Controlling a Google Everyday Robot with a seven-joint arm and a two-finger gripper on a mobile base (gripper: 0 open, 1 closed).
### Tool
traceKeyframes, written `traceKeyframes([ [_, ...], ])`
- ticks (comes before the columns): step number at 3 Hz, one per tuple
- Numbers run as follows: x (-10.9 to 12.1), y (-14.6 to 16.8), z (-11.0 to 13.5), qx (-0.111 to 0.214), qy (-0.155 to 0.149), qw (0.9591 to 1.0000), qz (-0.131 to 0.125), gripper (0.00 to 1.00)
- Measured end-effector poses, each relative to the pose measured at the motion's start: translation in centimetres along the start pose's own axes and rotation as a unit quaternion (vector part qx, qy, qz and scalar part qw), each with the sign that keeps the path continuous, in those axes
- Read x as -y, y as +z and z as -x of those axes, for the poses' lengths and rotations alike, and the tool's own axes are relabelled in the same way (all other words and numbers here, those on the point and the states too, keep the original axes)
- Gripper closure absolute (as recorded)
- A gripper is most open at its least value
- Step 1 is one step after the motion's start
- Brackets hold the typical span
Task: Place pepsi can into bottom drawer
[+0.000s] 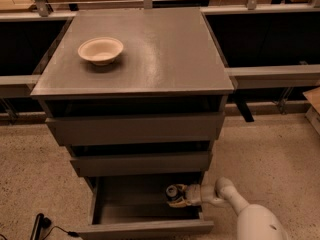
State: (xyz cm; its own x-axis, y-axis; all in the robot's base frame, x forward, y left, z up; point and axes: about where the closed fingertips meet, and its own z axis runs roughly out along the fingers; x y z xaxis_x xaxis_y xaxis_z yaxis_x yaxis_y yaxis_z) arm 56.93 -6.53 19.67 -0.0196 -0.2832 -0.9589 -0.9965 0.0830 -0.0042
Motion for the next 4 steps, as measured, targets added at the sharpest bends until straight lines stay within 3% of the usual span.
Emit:
traceKeyframes([
  [1, -0.14, 0.29, 0.0, 0.001, 0.001, 1.0, 0.002, 0.82],
  [4, -0.53, 1.11, 0.02, 0.004, 0.003, 1.0, 0.008, 0.13],
])
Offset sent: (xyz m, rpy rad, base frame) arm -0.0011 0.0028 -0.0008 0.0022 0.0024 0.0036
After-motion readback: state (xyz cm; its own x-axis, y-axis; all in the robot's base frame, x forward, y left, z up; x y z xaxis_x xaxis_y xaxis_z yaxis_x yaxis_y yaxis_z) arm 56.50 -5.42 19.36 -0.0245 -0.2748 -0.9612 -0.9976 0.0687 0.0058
